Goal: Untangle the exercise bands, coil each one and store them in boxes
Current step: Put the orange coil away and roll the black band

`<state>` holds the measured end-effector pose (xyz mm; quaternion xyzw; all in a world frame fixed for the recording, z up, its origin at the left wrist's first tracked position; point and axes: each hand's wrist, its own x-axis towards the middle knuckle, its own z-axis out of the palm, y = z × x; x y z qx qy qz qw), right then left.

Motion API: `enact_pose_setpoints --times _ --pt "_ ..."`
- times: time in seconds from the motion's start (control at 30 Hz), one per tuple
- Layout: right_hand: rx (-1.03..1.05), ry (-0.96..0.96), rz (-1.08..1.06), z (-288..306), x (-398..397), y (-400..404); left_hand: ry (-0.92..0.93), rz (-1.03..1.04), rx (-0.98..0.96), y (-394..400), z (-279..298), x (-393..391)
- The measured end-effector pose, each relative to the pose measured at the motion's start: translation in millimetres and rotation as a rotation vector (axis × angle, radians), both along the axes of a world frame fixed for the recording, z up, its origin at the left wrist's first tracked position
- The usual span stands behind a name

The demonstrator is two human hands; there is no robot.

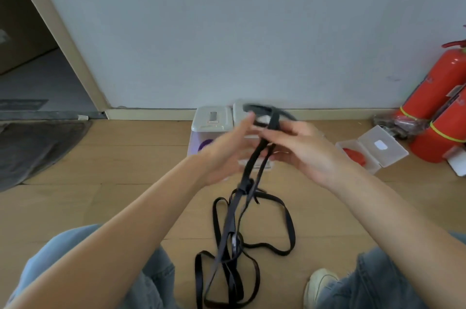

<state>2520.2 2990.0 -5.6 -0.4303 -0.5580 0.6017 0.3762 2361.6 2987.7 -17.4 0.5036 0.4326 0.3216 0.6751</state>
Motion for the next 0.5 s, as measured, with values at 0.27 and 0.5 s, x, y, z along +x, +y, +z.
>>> enact_pose_setpoints --times 0.27,0.5 --pt "-0.062 -0.048 -0.244 3 31 10 0.575 -0.209 0.312 -9 -16 -22" --pt "-0.114 -0.845 0.021 -3 40 7 0.672 -0.08 0.454 -6 1 -36"
